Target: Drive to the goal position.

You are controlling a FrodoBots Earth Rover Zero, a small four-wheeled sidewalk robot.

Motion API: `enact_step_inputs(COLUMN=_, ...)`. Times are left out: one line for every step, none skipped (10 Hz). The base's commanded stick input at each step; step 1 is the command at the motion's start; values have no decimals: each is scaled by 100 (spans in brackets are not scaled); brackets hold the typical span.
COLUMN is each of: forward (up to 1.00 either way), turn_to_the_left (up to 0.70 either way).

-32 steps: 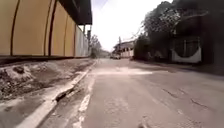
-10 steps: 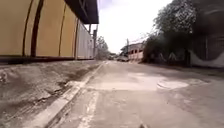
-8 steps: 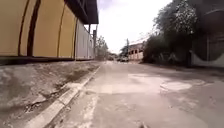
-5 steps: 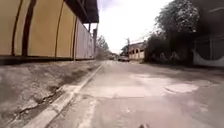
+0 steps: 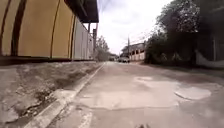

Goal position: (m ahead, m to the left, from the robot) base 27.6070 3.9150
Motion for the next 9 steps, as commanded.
enact_step_inputs(forward=70, turn_to_the_left=0)
enact_step_inputs(forward=70, turn_to_the_left=0)
enact_step_inputs(forward=70, turn_to_the_left=0)
enact_step_inputs(forward=70, turn_to_the_left=0)
enact_step_inputs(forward=70, turn_to_the_left=0)
enact_step_inputs(forward=70, turn_to_the_left=0)
enact_step_inputs(forward=70, turn_to_the_left=0)
enact_step_inputs(forward=70, turn_to_the_left=0)
enact_step_inputs(forward=70, turn_to_the_left=-17)
